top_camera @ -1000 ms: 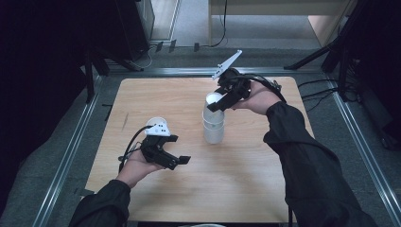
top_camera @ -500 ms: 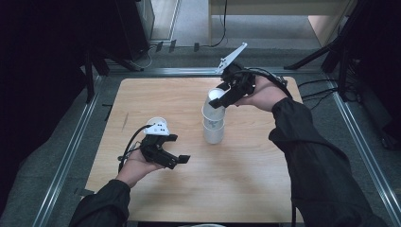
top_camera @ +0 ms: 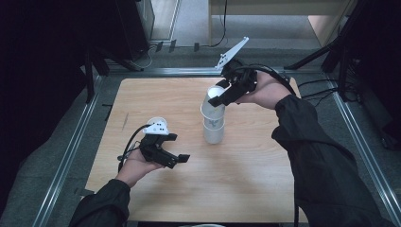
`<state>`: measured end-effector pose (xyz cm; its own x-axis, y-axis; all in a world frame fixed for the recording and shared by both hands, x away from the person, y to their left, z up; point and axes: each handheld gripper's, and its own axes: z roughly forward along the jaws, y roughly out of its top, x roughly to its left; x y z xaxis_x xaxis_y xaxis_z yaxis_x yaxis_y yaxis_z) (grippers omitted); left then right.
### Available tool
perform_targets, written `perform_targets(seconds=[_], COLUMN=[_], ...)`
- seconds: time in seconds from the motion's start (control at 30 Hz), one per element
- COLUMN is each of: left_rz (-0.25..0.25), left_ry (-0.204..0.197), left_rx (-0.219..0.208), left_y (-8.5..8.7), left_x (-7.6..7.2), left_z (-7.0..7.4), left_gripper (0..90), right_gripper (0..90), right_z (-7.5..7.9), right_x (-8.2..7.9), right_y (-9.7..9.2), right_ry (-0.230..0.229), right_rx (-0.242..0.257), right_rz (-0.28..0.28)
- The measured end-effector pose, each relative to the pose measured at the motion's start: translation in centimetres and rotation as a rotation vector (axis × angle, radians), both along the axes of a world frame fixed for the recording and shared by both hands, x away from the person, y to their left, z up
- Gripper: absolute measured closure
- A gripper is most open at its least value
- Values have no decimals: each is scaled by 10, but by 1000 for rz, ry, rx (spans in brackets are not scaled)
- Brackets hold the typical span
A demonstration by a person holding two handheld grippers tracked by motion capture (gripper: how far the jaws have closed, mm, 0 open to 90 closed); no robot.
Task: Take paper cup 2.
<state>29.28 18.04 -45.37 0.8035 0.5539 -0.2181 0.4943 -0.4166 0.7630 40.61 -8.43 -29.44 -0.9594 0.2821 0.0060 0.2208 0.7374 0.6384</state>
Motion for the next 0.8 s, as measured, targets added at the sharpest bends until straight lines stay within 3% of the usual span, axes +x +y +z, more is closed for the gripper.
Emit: perform_targets(seconds=[0.43,0.8], left_rz=[-2,-6], left_ry=[-1,7], left_rx=[-13,-30], left_y=[0,1], left_x=[1,1], left_z=[1,3], left_gripper=[22,22], right_gripper=[365,364], right_z=[10,-4], right_x=[-24,-49], right_y=[-6,-20], right_ry=[8,22], right_rx=[9,30], right_rz=[58,99])
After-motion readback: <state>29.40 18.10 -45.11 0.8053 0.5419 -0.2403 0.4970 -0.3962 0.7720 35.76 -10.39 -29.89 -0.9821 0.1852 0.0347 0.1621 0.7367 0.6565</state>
